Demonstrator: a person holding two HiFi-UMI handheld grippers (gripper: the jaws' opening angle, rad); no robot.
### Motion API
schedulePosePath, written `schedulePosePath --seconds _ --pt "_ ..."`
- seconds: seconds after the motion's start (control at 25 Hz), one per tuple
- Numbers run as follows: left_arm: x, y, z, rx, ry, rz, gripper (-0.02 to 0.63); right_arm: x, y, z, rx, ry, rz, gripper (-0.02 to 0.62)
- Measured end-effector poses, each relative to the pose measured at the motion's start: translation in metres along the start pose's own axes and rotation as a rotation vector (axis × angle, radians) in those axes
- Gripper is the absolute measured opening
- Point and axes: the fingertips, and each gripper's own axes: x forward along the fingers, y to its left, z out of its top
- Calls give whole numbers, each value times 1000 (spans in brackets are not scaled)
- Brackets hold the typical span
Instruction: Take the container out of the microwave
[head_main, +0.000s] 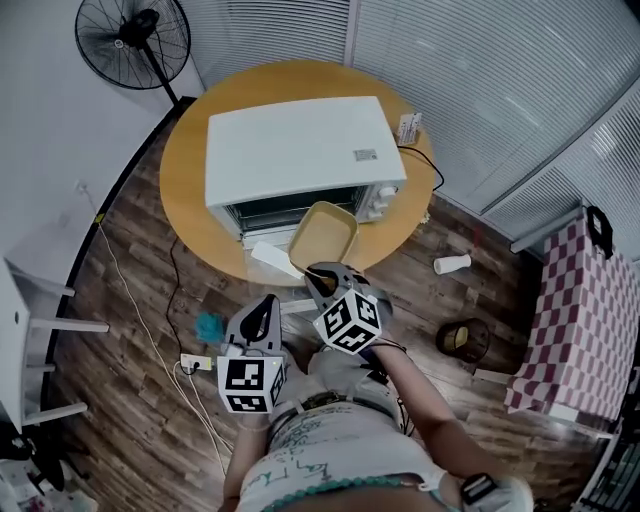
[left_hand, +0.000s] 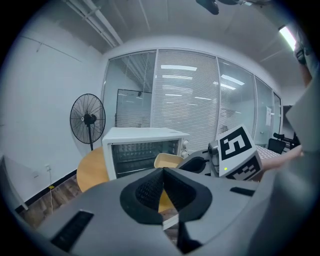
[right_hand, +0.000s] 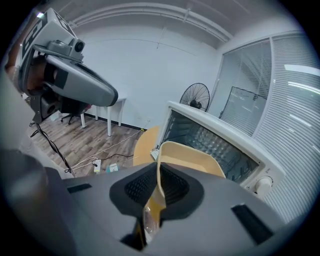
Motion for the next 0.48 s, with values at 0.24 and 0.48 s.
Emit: schedulePosePath --seconds 0.24,0.48 --pt "-10 -10 -5 -11 0 21 14 -6 5 -3 -3 -7 17 12" --pt "-14 -12 -3 -7 0 2 14 -12 10 -6 9 12 9 12"
